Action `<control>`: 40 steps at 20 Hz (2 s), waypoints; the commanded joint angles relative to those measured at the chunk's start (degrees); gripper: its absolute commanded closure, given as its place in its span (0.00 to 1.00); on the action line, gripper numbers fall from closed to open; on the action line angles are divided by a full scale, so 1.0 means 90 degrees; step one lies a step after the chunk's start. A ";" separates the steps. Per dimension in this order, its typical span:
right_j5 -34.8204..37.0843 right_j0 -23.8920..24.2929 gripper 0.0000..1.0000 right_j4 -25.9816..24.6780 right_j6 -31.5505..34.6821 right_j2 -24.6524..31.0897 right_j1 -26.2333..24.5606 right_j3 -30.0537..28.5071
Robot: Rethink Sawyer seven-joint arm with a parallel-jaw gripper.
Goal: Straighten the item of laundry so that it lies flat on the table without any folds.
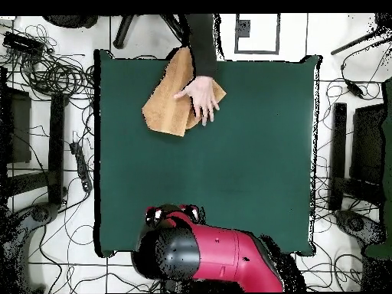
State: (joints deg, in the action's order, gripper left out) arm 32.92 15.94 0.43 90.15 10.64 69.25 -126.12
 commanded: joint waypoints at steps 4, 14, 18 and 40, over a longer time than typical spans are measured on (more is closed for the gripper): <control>-0.0050 -0.0069 0.00 0.0093 0.0064 0.0641 -0.0345 -0.0689; -0.0101 -0.0088 0.00 0.0043 0.0087 0.0634 -0.0362 -0.0669; -0.0080 -0.0110 0.00 -0.0024 0.0080 0.0620 -0.0358 -0.0631; 0.0658 -0.0341 0.00 -0.0613 0.0138 0.0317 -0.0350 -0.0203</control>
State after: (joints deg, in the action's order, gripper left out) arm 33.90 14.92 -1.31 90.15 10.64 69.28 -126.99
